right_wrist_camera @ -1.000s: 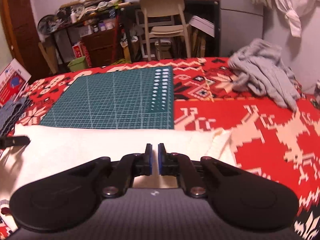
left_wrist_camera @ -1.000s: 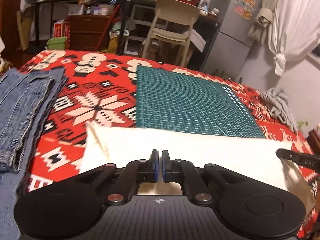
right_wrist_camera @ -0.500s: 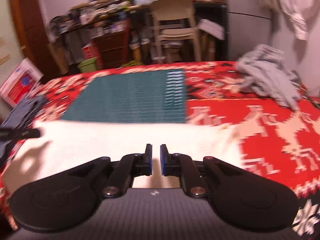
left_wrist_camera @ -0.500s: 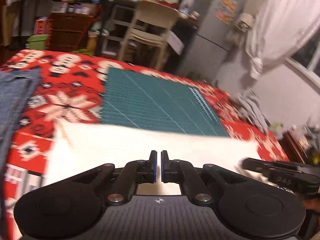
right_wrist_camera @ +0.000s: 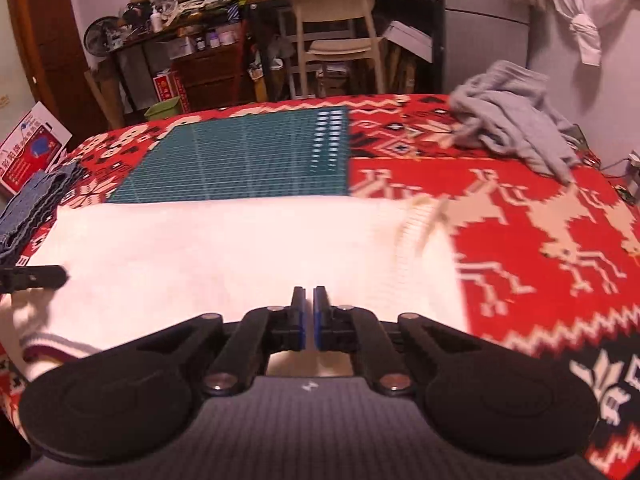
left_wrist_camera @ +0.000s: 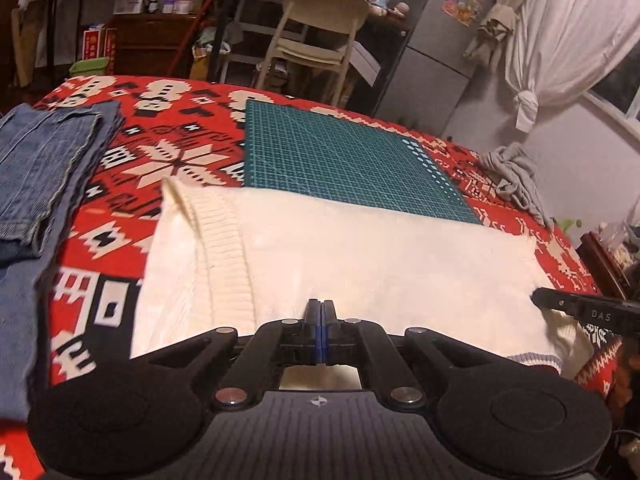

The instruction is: Fold clothes

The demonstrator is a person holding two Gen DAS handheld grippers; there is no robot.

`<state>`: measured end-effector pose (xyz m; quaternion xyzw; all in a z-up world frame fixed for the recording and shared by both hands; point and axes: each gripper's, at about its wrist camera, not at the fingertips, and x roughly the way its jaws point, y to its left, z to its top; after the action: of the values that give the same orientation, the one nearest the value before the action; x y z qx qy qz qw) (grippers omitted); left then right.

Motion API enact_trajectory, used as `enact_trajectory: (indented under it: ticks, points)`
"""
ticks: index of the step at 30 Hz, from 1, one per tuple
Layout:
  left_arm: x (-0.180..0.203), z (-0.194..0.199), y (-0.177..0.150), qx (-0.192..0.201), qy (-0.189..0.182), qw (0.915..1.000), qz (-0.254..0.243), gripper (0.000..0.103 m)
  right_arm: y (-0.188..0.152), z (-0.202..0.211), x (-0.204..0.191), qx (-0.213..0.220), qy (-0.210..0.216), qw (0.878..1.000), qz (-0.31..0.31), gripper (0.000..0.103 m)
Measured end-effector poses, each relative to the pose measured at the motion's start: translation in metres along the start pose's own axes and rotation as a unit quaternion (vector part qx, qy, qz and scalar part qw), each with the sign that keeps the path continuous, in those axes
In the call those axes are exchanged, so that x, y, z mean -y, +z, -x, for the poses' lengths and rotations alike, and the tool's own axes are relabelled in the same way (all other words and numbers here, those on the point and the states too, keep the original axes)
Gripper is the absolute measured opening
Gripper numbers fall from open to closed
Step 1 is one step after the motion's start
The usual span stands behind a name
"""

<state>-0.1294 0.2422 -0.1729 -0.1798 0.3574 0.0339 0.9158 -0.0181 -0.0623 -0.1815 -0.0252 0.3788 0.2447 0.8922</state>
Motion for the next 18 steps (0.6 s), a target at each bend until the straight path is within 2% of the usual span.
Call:
enact_trajectory:
  ticks: [2, 5, 7, 12, 14, 18]
  points:
    - [0.002, 0.004, 0.002, 0.002, 0.002, 1.0, 0.007, 0.003, -0.001, 0.005, 0.006, 0.001, -0.002, 1.0, -0.009, 0.002]
    - [0.009, 0.008, 0.008, 0.007, -0.013, 0.9998, 0.014, 0.003, 0.003, 0.016, -0.005, 0.013, -0.002, 1.0, 0.0, 0.01]
    - [0.017, 0.006, 0.01, 0.007, -0.034, 0.9993, 0.017, 0.003, 0.006, 0.02, -0.02, 0.018, 0.019, 1.0, 0.005, 0.01]
    - [0.051, -0.013, 0.008, 0.001, -0.051, 0.9984, -0.027, 0.004, 0.008, 0.006, -0.072, 0.009, 0.064, 0.997, 0.053, 0.01]
    - [0.057, -0.021, 0.005, -0.004, -0.067, 0.9972, -0.033, 0.004, 0.007, -0.004, -0.088, 0.005, 0.07, 0.996, 0.064, 0.01]
    - [0.064, -0.028, -0.004, -0.019, -0.053, 0.9964, -0.063, 0.005, 0.006, -0.015, -0.111, 0.003, 0.059, 0.994, 0.095, 0.01]
